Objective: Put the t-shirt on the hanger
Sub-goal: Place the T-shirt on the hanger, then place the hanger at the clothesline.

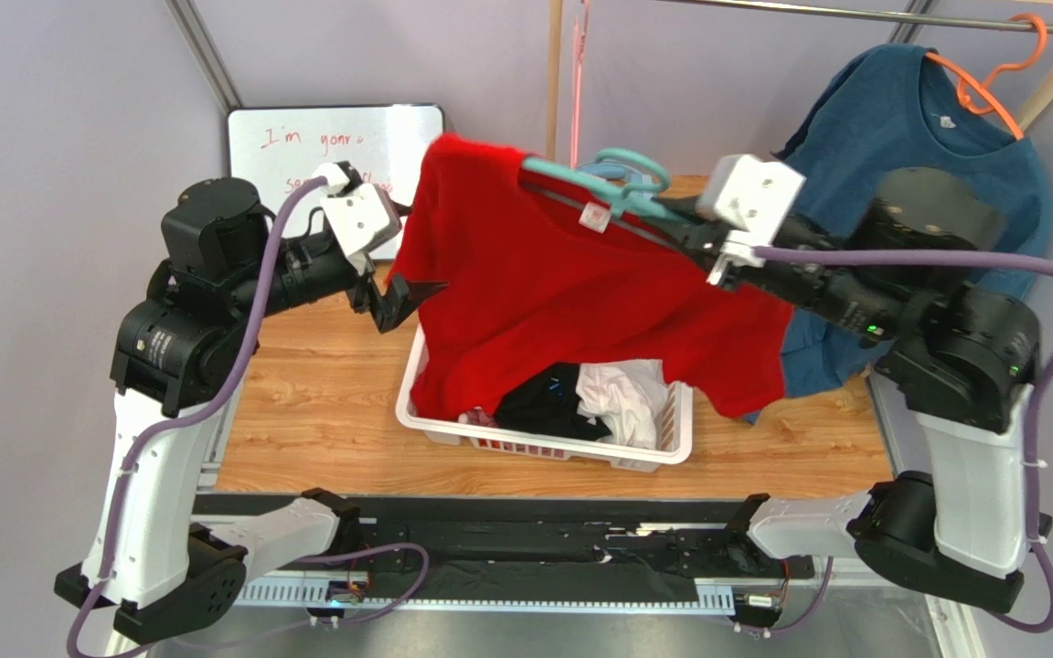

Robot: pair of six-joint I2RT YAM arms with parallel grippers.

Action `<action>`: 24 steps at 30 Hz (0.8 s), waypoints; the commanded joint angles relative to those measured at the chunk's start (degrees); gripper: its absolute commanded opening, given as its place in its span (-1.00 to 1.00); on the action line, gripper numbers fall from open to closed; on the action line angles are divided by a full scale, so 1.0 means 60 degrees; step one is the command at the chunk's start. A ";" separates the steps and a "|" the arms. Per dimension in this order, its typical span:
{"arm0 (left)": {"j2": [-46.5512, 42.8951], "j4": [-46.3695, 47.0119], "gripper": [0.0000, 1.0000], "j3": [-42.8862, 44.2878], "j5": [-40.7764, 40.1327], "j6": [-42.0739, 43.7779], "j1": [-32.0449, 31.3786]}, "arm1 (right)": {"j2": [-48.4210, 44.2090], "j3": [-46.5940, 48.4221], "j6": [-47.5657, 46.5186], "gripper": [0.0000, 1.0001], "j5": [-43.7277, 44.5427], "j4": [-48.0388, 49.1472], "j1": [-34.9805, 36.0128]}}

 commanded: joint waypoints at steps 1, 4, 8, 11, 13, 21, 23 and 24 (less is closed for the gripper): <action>-0.0078 0.1629 0.99 -0.0221 -0.0499 -0.1494 0.0113 | -0.0406 0.1152 -0.0246 -1.00 0.1102 0.1917 -0.0045; -0.0165 0.2201 0.99 -0.0718 -0.0574 -0.1978 0.0098 | -0.0626 0.1489 -0.0334 -1.00 0.1337 0.2313 -0.0045; -0.0312 0.2655 0.98 -0.1377 -0.0062 -0.2068 0.0098 | -0.1123 0.1549 -0.0261 -1.00 0.1250 0.2503 -0.0045; -0.0386 0.2918 0.99 -0.1802 0.0451 -0.1921 0.0098 | -0.1461 0.1636 -0.0260 -1.00 0.1337 0.2562 -0.0249; -0.0371 0.2993 0.98 -0.2052 0.0759 -0.1760 0.0098 | -0.1695 0.1651 -0.0333 -1.00 0.1411 0.2607 -0.0527; -0.0196 0.2949 0.88 -0.2858 0.2034 -0.1116 -0.0209 | -0.2530 0.1578 -0.0494 -1.00 0.1862 0.2724 -0.2094; -0.0122 0.3007 0.88 -0.2858 0.2049 -0.1071 -0.0370 | -0.2852 0.1330 -0.0728 -1.00 0.2229 0.2738 -0.2503; -0.0093 0.3037 0.88 -0.2844 0.2063 -0.1071 -0.0414 | -0.2998 0.1198 -0.0874 -1.00 0.2376 0.2767 -0.2651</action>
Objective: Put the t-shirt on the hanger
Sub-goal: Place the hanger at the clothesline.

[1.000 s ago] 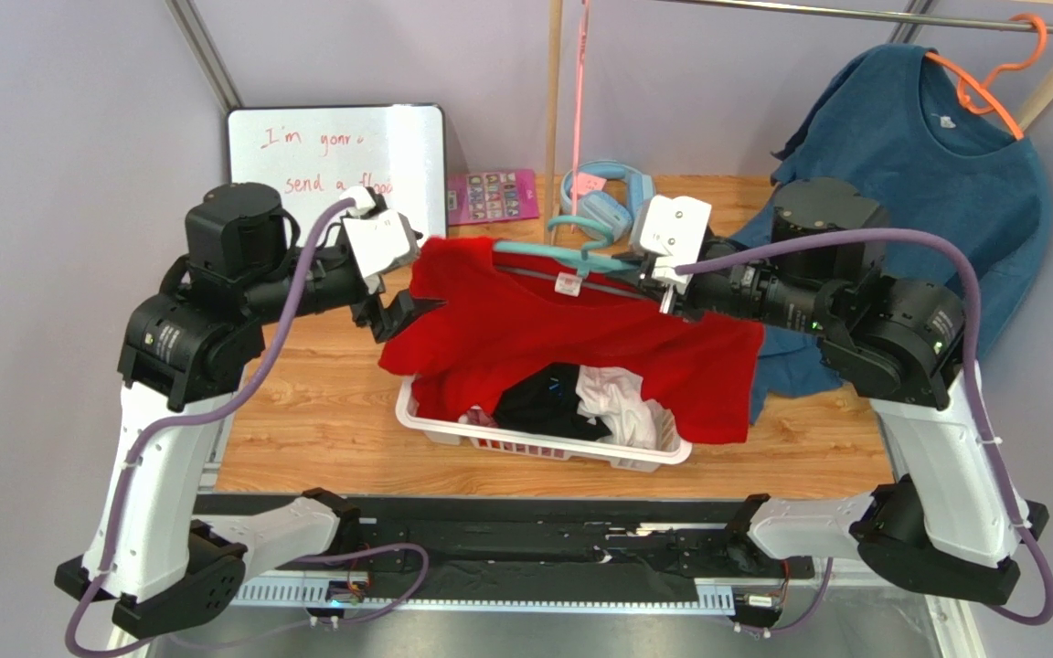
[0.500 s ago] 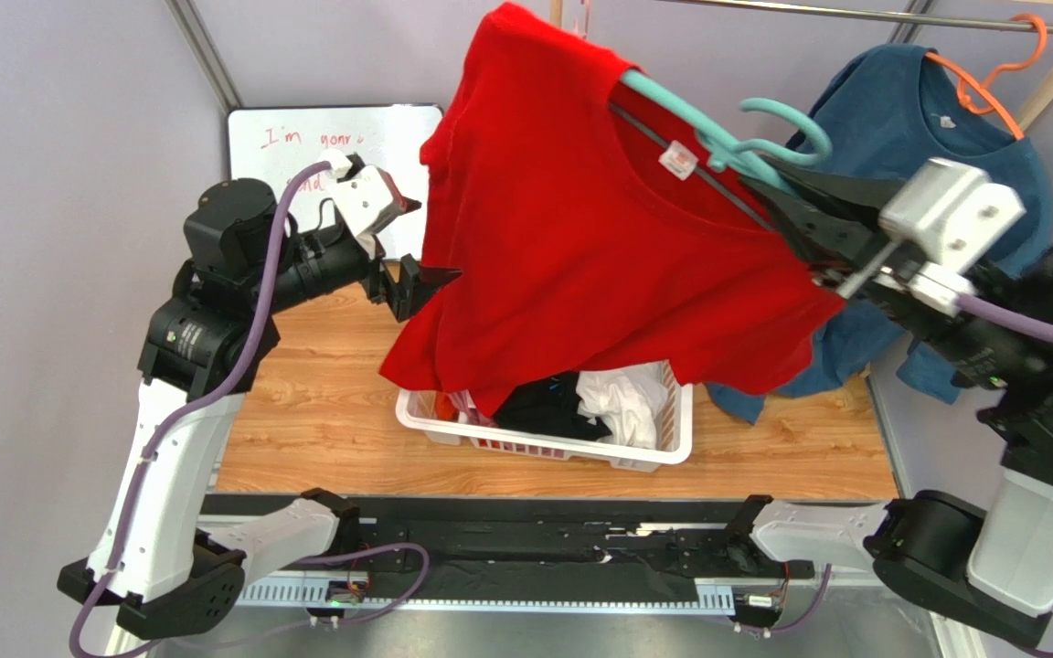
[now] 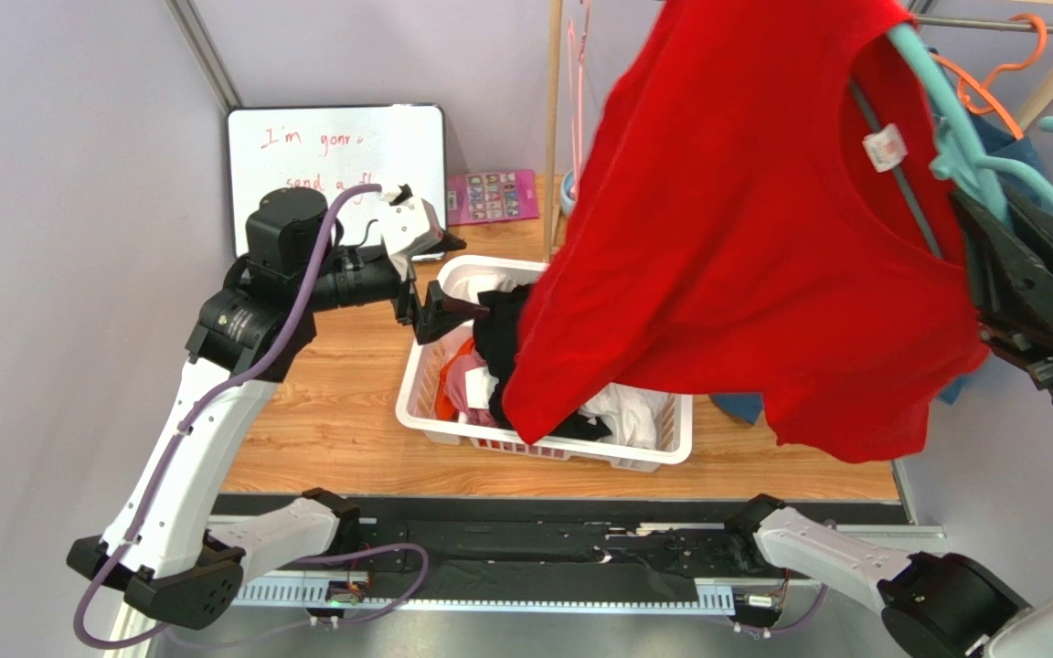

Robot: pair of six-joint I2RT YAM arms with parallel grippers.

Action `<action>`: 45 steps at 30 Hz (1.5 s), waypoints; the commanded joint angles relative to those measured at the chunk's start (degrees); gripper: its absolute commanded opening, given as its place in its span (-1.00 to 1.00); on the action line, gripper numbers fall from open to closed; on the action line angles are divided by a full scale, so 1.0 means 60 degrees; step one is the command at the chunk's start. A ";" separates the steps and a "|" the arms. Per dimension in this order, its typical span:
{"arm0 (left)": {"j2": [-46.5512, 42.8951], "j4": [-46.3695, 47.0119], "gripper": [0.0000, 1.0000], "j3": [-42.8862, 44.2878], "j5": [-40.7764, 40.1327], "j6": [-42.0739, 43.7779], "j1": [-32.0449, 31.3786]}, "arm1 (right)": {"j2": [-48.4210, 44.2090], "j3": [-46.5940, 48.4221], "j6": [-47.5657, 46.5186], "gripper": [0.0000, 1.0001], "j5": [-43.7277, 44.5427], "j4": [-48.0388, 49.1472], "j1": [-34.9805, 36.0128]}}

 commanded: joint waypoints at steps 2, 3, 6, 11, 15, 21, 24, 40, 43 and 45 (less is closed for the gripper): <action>0.0104 0.0531 0.87 0.0020 0.0595 0.0368 -0.0306 | -0.0759 -0.0542 -0.0944 -1.00 0.1470 0.1227 -0.0947; 0.0133 0.0560 0.87 0.0020 0.0595 0.0368 -0.0335 | -0.0834 -0.0586 -0.1063 -1.00 0.1662 0.1228 -0.1051; 0.0178 0.0589 0.87 -0.0053 0.0610 0.0397 -0.0394 | -0.1039 -0.0631 -0.1691 -1.00 0.2394 0.1227 -0.1359; 0.0192 0.0707 0.87 -0.0156 0.0669 0.0397 -0.0438 | -0.1069 -0.0572 -0.2865 -1.00 0.3975 0.1696 -0.1418; 0.0192 0.0765 0.87 -0.0259 0.0669 0.0456 -0.0438 | -0.1127 -0.1228 -0.3655 -1.00 0.4694 0.2076 -0.1418; 0.0061 0.0883 0.87 -0.0537 0.0698 0.0456 -0.0438 | -0.1113 -0.2313 -0.3936 -1.00 0.5326 0.2268 -0.1155; -0.0042 0.0897 0.87 -0.0698 0.0683 0.0470 -0.0438 | -0.1069 -0.3221 -0.3555 -1.00 0.5121 0.2253 -0.1140; -0.0701 0.0824 0.86 -0.1372 0.0508 0.0207 -0.0438 | 0.2284 -0.3591 0.2844 -1.00 0.2168 -0.0835 -0.3258; -0.0730 0.0795 0.86 -0.1328 0.0508 0.0134 -0.0438 | 0.2753 -0.3487 0.3562 -1.00 0.1329 -0.0940 -0.4169; -0.0818 0.0780 0.87 -0.1342 0.0464 0.0148 -0.0438 | 0.2842 -0.3473 0.3958 -1.00 0.0304 -0.0839 -0.5077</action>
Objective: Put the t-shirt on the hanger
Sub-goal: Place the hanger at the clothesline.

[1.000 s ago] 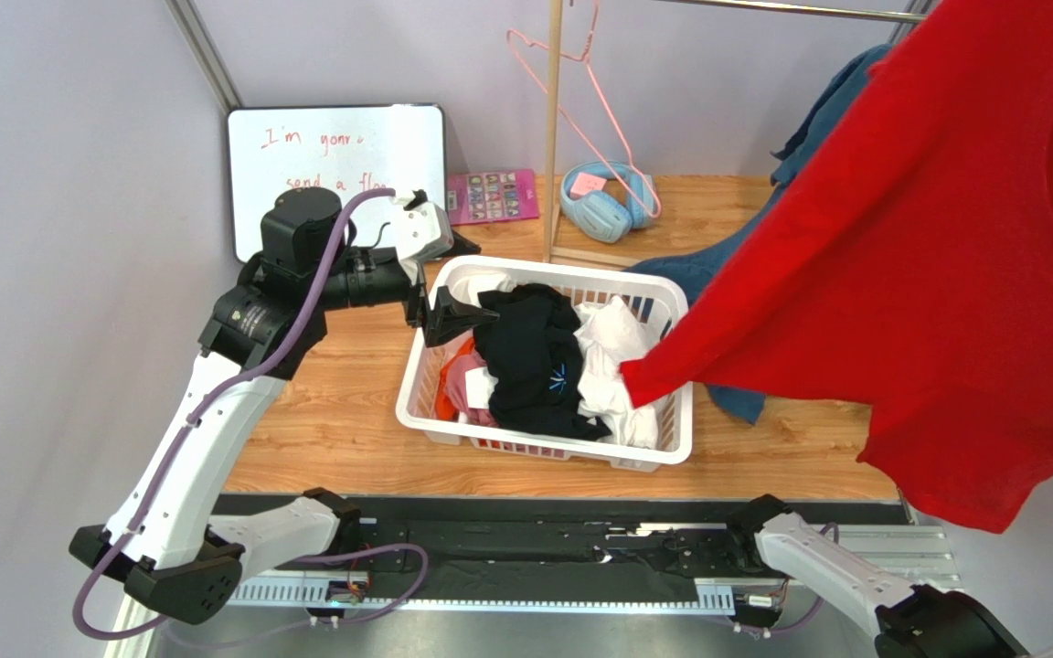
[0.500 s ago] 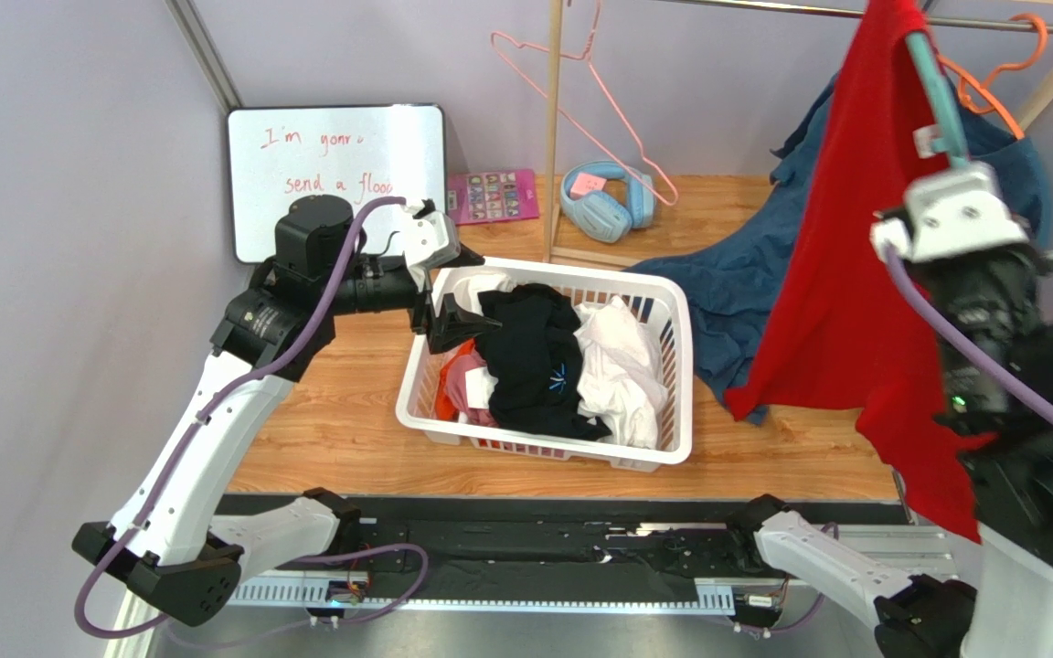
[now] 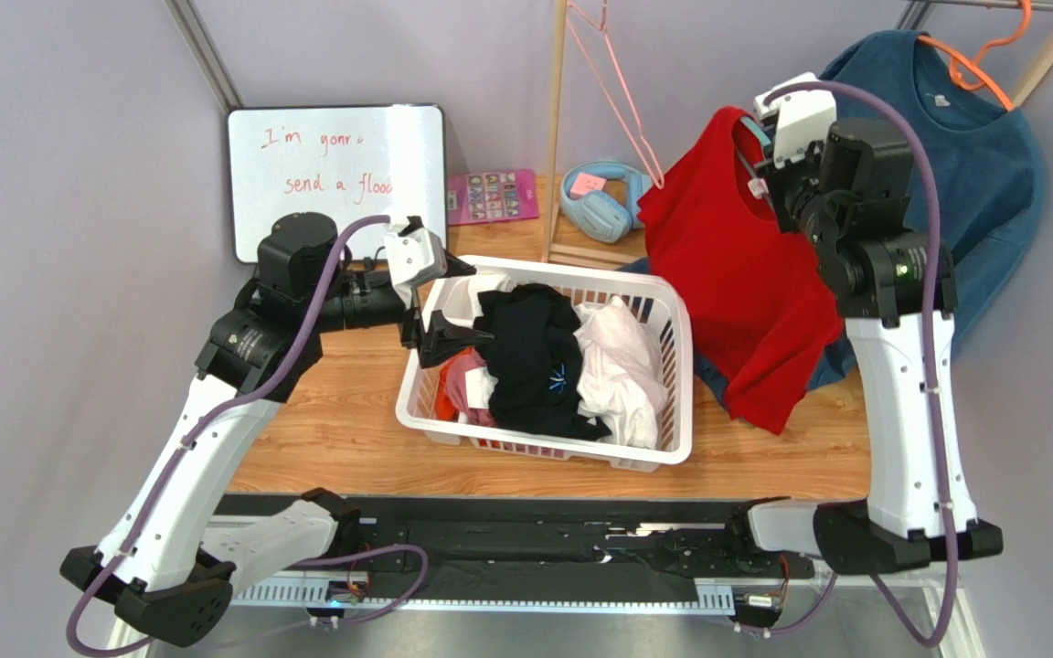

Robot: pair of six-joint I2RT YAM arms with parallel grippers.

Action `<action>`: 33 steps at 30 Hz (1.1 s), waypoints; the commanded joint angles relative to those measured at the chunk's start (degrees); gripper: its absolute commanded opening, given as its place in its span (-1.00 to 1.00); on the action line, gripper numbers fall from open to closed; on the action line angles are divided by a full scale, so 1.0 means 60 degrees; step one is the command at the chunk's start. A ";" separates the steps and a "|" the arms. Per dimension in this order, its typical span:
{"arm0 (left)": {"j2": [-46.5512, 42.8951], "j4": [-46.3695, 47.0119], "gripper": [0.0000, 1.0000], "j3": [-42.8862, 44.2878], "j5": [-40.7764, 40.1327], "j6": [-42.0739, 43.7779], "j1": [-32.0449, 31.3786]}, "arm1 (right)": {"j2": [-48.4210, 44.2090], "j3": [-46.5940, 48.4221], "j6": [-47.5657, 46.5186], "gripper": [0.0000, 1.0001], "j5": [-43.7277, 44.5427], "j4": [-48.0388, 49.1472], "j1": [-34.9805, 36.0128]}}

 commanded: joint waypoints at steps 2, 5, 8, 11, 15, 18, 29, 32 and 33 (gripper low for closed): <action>-0.0221 0.0204 0.87 -0.0090 0.0019 0.0086 -0.0026 | -0.0101 0.0440 0.2238 -1.00 -0.3081 0.0514 -0.2178; -0.0236 0.0204 0.89 -0.0192 0.0019 0.0116 -0.0026 | -0.0232 -0.0072 0.2385 -1.00 -0.4502 0.1742 -0.3249; -0.0163 0.0277 0.90 -0.0222 0.0019 0.0058 -0.0026 | -0.0233 -0.0498 0.2648 -1.00 -0.5881 0.3237 -0.4128; -0.0148 0.0380 0.93 -0.0251 -0.0039 0.0043 -0.0026 | -0.0014 -0.0368 0.2941 -1.00 -0.6648 0.4323 -0.4715; -0.0148 0.0409 0.95 -0.0353 -0.0084 0.0028 -0.0026 | 0.0600 0.0057 0.3483 -1.00 -0.6913 0.5188 -0.5170; -0.0148 0.0453 0.95 -0.0441 -0.0113 0.0028 -0.0026 | 0.0923 0.0452 0.3761 -1.00 -0.6810 0.5379 -0.5302; -0.0089 0.0541 0.96 -0.0617 -0.0201 0.0189 -0.0026 | 0.1832 0.0585 0.4699 -1.00 -0.6327 0.6316 -0.5375; -0.0104 0.0483 0.96 -0.0646 -0.0245 0.0291 -0.0026 | 0.1963 0.0541 0.4802 -1.00 -0.6166 0.6522 -0.5375; -0.0090 0.0483 0.96 -0.0676 -0.0245 0.0306 -0.0026 | 0.1979 0.0527 0.4861 -1.00 -0.6122 0.6653 -0.5375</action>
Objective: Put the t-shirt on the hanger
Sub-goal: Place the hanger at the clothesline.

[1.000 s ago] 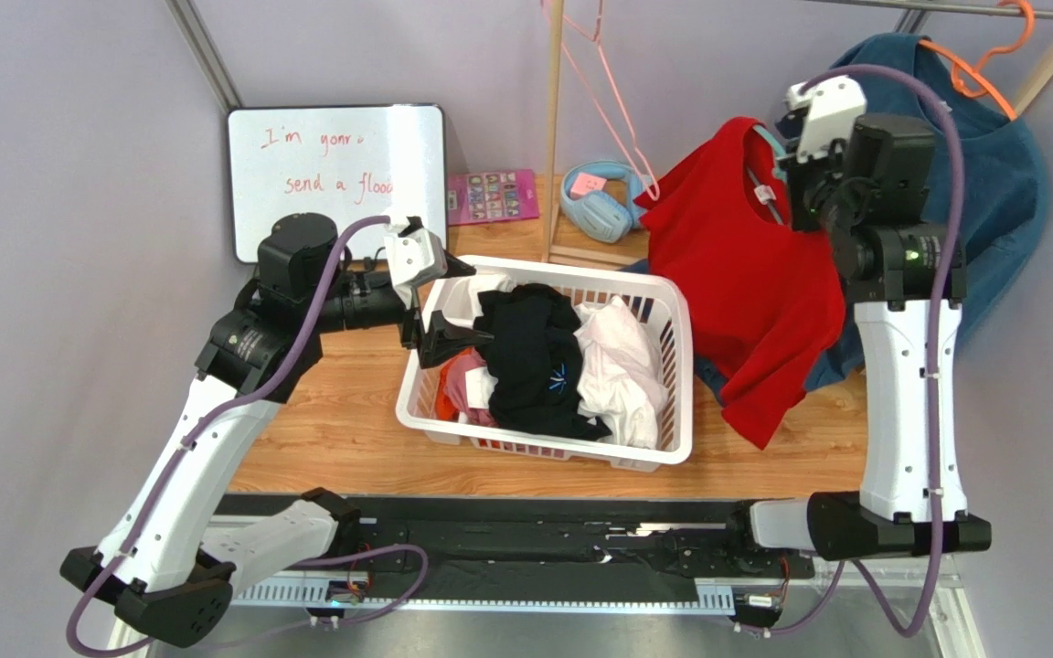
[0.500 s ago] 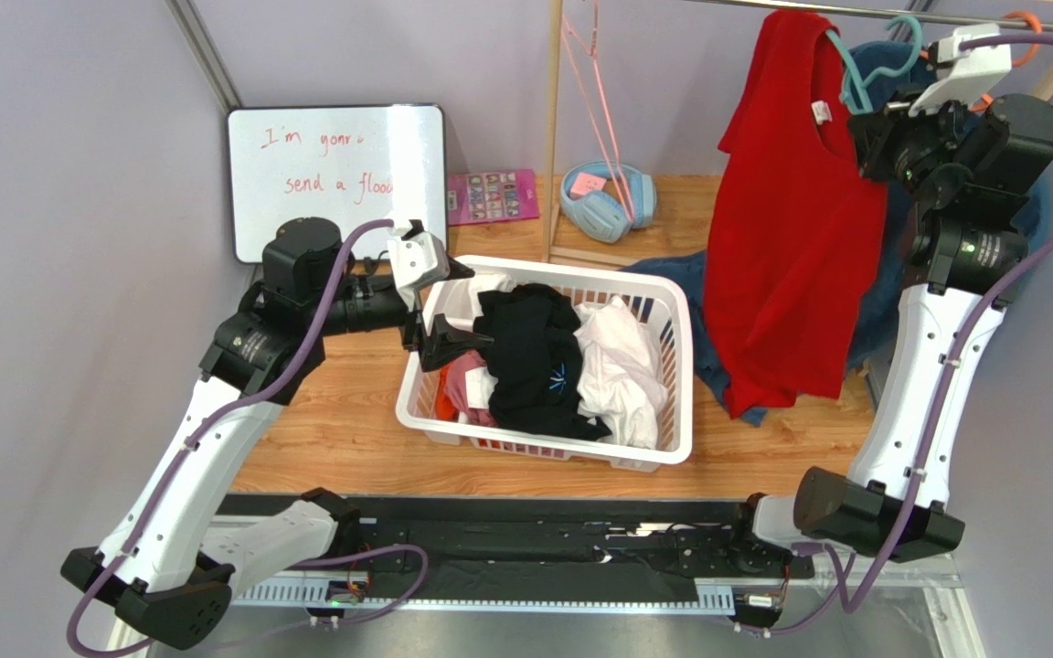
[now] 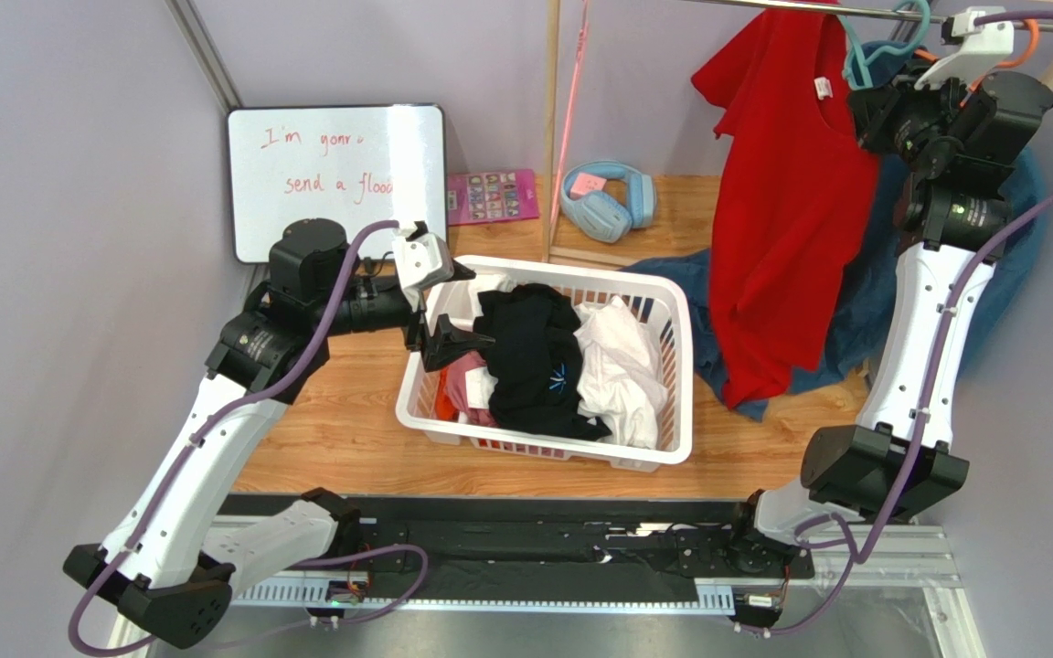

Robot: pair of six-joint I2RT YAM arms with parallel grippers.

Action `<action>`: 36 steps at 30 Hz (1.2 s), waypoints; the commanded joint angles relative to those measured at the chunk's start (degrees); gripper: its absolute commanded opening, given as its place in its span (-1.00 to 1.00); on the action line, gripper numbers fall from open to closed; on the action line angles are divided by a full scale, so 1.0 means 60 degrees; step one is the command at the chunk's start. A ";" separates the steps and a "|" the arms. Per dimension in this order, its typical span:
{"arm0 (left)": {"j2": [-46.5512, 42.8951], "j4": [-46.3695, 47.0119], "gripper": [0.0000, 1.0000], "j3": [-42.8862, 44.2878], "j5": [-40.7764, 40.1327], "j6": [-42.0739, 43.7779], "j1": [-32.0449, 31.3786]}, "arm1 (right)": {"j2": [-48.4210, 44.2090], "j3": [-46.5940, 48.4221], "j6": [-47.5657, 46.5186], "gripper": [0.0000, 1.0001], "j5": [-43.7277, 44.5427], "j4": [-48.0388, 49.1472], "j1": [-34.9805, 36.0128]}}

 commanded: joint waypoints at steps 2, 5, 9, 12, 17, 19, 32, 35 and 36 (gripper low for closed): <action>0.0009 0.0290 0.96 -0.0151 0.0032 0.0274 -0.0023 | 0.0037 0.0344 0.0584 -1.00 0.0436 0.1783 -0.0046; 0.0053 0.0290 0.96 -0.0122 0.0018 0.0273 -0.0023 | 0.0212 0.0343 0.0774 -1.00 0.0611 0.2033 -0.0060; 0.0112 0.0275 0.96 -0.0108 -0.0041 0.0288 -0.0023 | 0.0506 0.0475 0.0790 -1.00 0.0817 0.2019 -0.0046; 0.0170 0.0217 0.96 -0.0093 -0.0114 0.0259 -0.0023 | 0.0667 0.0534 0.0688 -1.00 0.0875 0.1975 -0.0060; 0.0287 -0.0047 0.98 0.0024 -0.0392 0.0069 -0.0023 | 0.0317 0.0228 0.0469 -0.87 0.0876 0.1565 -0.0046; 0.0302 -0.0193 0.99 0.0024 -0.0655 -0.0077 -0.0023 | -0.0193 -0.0299 0.0279 -0.76 0.0788 0.1550 -0.0060; 0.0566 -0.0268 0.99 0.0025 -0.1097 -0.2771 0.0942 | -0.2568 -0.1209 -0.0922 0.96 0.0964 0.0833 -0.0060; 0.0434 -0.0135 0.99 0.0184 -0.0688 -0.3285 0.1572 | -0.2906 -0.0612 -0.1011 1.00 0.0599 0.0425 -0.0060; 0.0506 -0.0237 0.99 0.0287 -0.0671 -0.3562 0.2125 | -0.2921 -0.0304 -0.0968 1.00 0.0133 0.0234 -0.0046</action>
